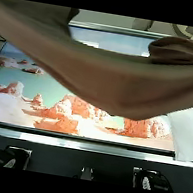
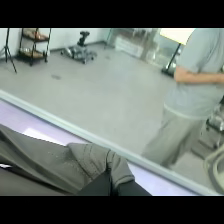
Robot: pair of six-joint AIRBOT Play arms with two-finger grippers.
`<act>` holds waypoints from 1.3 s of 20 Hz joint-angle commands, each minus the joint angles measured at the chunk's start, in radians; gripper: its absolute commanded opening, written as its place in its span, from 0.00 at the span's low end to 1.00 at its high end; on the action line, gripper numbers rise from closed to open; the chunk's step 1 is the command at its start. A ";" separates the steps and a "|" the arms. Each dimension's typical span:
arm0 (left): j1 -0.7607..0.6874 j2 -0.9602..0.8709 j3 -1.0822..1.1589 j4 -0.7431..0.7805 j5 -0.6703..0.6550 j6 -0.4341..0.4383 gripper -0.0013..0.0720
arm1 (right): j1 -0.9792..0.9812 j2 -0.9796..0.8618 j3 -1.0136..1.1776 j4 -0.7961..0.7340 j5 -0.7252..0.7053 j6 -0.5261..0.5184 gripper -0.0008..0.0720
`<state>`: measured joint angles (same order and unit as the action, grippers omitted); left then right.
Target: Fold the shirts.
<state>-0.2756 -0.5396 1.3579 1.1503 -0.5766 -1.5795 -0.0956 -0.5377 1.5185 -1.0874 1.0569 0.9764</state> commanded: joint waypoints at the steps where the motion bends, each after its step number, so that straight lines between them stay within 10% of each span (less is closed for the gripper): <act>1: 0.014 -0.003 -0.001 0.207 -0.206 -0.106 0.06 | -0.008 -0.043 0.017 -0.147 0.211 0.055 0.04; 5: 0.043 -0.142 -0.227 0.263 -0.502 -0.132 0.06 | -0.008 -0.299 -0.022 -0.252 0.439 0.055 0.04; 10: 0.044 -0.436 -0.546 0.050 -0.319 -0.157 0.06 | 0.030 -0.749 -0.186 0.028 0.188 0.022 0.04; 15: 0.070 -0.690 -0.403 0.019 -0.350 -0.103 0.09 | 0.057 -0.914 -0.185 0.188 0.100 0.018 0.05; 18: 0.137 -0.708 -0.291 0.020 -0.451 0.010 0.06 | 0.018 -0.858 -0.183 0.136 0.279 -0.087 0.80; 21: 0.203 -0.705 -0.257 0.021 -0.513 0.066 0.06 | -0.008 -0.731 -0.275 -0.120 0.446 0.006 0.83; 26: 0.210 -0.706 -0.266 0.027 -0.512 0.066 0.06 | -0.001 -0.326 -1.028 -0.012 0.227 0.082 0.94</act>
<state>-0.0731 -1.2423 1.0855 1.1778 -1.0714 -1.5322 -0.0959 -1.0370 0.8341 -1.1404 1.3636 1.0039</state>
